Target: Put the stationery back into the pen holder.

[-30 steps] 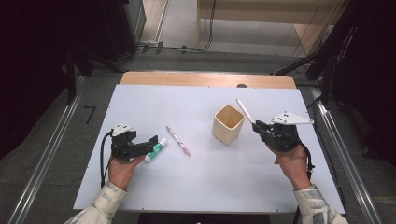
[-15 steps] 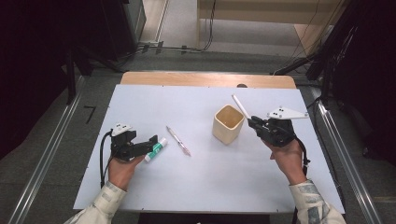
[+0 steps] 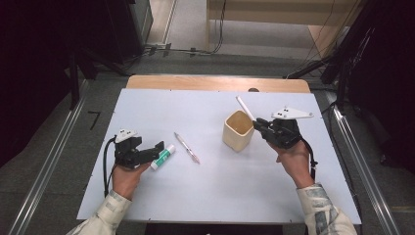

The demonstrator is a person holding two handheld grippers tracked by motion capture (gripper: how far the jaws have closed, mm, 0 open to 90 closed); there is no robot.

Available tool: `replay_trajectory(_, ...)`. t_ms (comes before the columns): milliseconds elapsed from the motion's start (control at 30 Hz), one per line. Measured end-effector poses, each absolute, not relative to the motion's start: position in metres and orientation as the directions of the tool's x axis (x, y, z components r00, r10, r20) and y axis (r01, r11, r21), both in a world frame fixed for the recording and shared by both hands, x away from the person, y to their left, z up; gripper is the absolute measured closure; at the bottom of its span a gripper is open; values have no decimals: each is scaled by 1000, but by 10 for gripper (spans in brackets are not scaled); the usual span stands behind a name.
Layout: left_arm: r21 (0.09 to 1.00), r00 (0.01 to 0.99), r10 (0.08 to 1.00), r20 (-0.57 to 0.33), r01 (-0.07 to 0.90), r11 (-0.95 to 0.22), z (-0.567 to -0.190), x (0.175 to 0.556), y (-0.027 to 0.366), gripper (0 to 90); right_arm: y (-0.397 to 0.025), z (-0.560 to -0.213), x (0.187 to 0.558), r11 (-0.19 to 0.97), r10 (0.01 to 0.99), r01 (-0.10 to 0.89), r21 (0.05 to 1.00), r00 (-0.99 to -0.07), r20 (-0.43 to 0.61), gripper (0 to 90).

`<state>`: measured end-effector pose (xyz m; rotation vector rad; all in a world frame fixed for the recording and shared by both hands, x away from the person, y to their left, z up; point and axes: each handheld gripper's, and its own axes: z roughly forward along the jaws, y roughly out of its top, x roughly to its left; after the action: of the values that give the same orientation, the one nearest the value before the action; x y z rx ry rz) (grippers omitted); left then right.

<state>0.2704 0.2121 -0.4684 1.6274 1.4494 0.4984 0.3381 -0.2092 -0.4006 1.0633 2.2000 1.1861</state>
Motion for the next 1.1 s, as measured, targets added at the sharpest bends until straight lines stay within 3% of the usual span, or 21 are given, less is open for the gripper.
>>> replay_trajectory(1100,810,245,936,-253,583,66,-467,271,212,113,-178,-398,363,374,778,439,817,-629,-18,768)
